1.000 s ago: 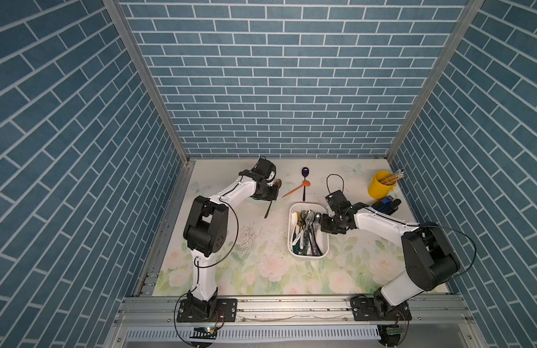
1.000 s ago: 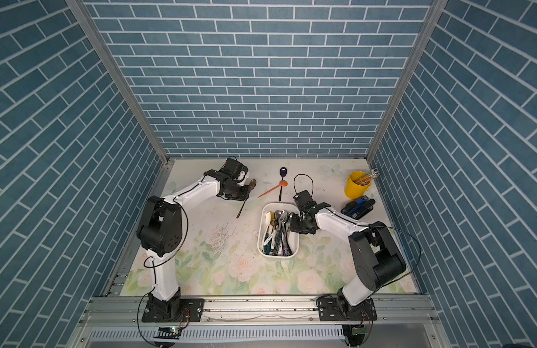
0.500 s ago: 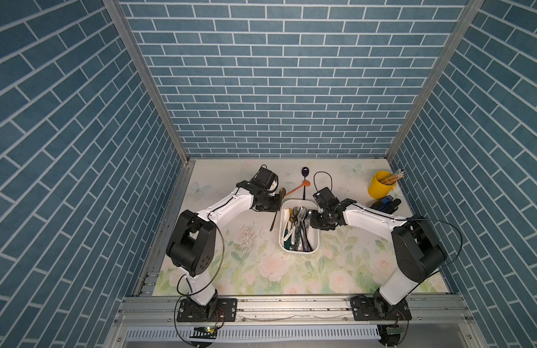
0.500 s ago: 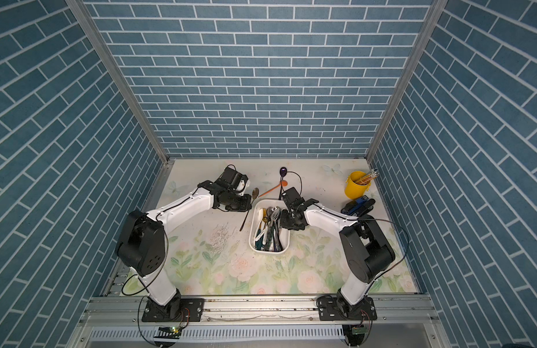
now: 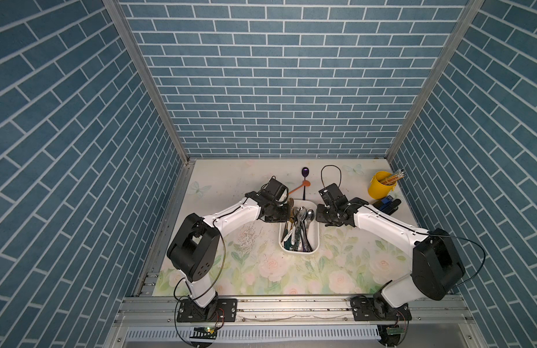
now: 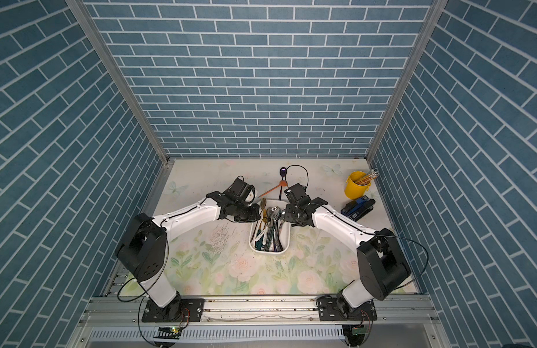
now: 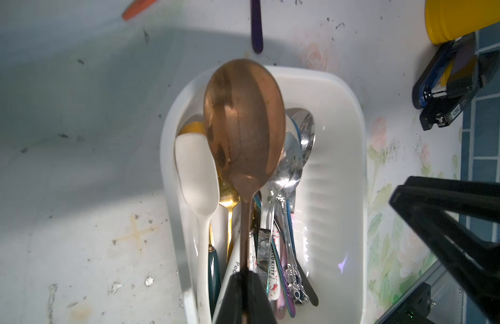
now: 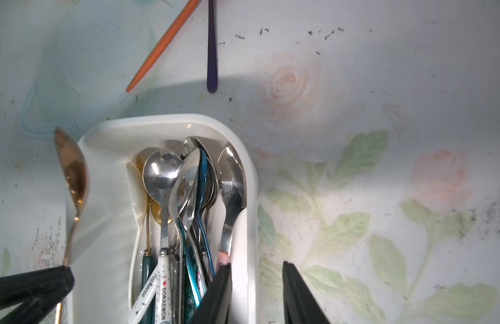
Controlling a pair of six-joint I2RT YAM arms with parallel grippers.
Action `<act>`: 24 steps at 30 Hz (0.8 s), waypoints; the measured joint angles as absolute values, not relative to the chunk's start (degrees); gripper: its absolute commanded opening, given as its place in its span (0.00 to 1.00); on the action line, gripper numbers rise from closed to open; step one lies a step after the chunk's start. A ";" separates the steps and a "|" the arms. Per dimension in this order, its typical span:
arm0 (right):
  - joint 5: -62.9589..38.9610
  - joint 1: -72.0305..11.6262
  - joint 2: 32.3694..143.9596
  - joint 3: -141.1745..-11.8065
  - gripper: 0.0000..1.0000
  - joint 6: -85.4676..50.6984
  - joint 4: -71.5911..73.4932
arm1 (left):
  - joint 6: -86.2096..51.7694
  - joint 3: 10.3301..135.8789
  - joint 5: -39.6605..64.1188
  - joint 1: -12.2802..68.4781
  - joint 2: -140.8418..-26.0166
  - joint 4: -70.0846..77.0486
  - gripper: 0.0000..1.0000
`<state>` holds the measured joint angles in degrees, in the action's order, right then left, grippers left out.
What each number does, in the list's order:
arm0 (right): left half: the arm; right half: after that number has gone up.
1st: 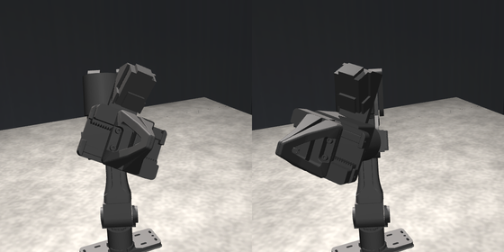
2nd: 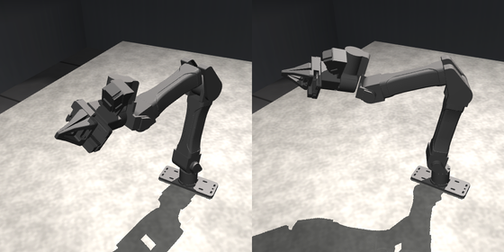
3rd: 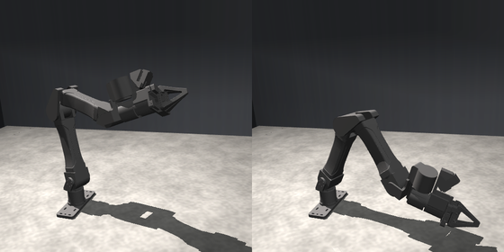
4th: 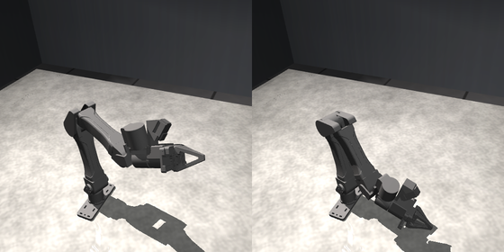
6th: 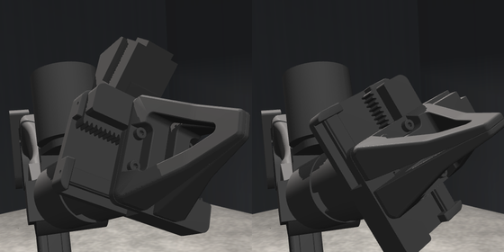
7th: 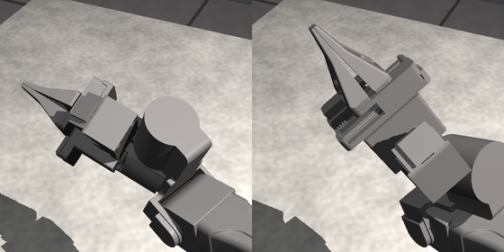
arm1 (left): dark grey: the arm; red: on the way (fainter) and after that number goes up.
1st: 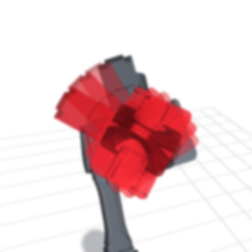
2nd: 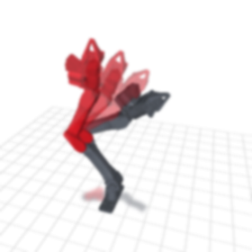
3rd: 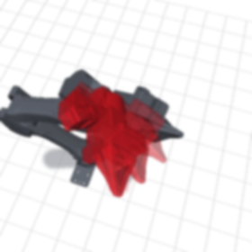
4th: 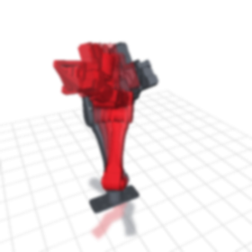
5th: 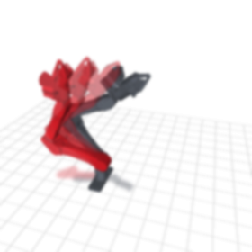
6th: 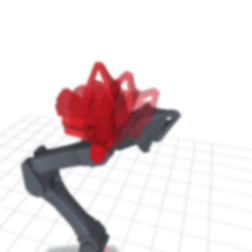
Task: Put the spoon into the storage box
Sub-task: Place the spoon in the storage box.
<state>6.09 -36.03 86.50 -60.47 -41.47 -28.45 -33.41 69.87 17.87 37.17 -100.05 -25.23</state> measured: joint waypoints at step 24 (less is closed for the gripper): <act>7.11 -30.52 97.80 -78.54 0.38 -28.93 -28.27 | -35.07 73.32 14.35 39.66 -104.73 -27.88 0.40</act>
<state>7.11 -30.52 97.80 -78.54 -28.93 -28.27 -35.07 73.32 14.35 39.66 -104.73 -27.88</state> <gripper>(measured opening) 0.376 0.349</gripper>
